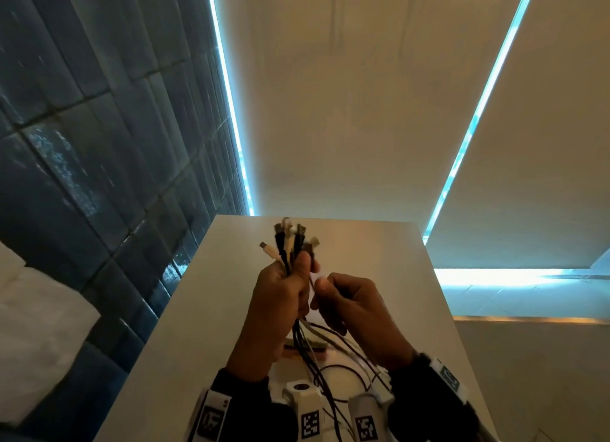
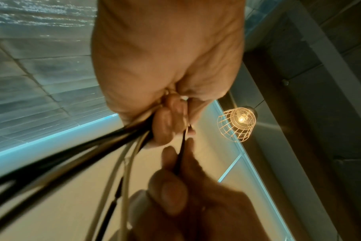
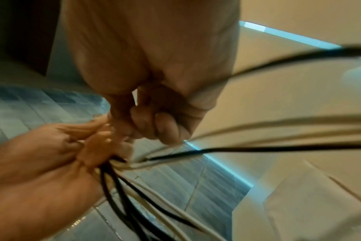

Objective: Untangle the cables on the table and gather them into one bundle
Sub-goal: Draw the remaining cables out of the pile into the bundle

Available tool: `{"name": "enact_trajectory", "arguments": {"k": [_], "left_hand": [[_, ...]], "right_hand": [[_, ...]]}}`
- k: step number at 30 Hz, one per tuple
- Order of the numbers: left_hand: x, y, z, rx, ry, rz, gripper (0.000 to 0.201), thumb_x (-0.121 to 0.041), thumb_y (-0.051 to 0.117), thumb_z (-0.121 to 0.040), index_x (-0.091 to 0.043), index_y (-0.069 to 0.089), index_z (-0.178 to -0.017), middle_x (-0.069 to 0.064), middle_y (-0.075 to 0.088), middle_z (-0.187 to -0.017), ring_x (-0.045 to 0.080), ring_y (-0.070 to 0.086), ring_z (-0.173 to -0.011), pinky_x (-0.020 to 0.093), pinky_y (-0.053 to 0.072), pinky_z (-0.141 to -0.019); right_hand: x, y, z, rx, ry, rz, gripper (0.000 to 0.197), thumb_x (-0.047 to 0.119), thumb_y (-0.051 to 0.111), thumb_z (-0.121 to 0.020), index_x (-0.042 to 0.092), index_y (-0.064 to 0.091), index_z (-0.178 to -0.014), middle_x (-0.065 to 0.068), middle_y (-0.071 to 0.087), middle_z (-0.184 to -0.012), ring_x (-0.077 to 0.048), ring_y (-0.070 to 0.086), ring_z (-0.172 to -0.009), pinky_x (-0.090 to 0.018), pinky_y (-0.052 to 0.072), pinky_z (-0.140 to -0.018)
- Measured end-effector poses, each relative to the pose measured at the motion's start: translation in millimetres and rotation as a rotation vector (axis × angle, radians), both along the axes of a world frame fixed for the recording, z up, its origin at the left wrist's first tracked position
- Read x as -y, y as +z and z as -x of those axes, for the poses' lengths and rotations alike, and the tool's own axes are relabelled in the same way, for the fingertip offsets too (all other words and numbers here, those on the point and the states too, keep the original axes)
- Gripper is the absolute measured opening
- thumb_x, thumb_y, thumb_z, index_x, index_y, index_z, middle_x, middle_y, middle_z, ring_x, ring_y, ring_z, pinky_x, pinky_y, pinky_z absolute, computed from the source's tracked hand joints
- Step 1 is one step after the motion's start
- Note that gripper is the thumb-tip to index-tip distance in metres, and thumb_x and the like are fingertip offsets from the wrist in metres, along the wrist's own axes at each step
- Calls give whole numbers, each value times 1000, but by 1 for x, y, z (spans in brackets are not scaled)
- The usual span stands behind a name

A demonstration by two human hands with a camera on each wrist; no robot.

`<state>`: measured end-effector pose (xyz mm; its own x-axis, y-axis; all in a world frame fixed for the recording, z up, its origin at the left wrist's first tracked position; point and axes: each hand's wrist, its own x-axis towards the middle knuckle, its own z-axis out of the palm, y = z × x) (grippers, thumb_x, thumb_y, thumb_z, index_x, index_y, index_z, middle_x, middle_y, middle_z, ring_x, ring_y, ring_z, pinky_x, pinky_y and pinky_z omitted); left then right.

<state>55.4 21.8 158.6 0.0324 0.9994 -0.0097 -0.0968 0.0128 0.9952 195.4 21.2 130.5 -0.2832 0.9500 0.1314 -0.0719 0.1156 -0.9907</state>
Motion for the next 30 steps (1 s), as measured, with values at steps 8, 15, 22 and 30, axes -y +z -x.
{"name": "enact_trajectory", "arguments": {"k": [8,15,22,30], "left_hand": [[3,1,-1,-54,-19,-46,39,-50,49,-81,-11,56,-76,8,40,-60,16,38,-52,27,35,-51],[-3,-2,5,253,173,-56,24,-28,40,-98,-14,54,-85,0,59,-69,18,62,-71,35,50,-70],[-3,6,11,462,162,-86,36,-22,35,-102,-16,37,-67,-6,25,-51,8,20,-42,23,23,-43],[1,12,19,494,157,-98,30,-22,37,-101,-14,42,-72,-8,27,-49,5,19,-38,20,21,-38]], "right_hand": [[1,2,4,-75,19,-20,32,33,51,-95,5,59,-83,-25,44,-57,-13,29,-44,-22,28,-41],[-2,-9,-3,113,140,-1,26,21,47,-100,1,57,-87,2,40,-49,-8,33,-37,-19,28,-37],[-10,-46,-12,241,160,83,25,15,47,-101,5,59,-81,11,41,-46,-1,33,-41,-13,30,-44],[-18,-110,-26,386,24,108,26,11,54,-96,12,64,-72,10,55,-61,-2,49,-58,-19,41,-62]]}}
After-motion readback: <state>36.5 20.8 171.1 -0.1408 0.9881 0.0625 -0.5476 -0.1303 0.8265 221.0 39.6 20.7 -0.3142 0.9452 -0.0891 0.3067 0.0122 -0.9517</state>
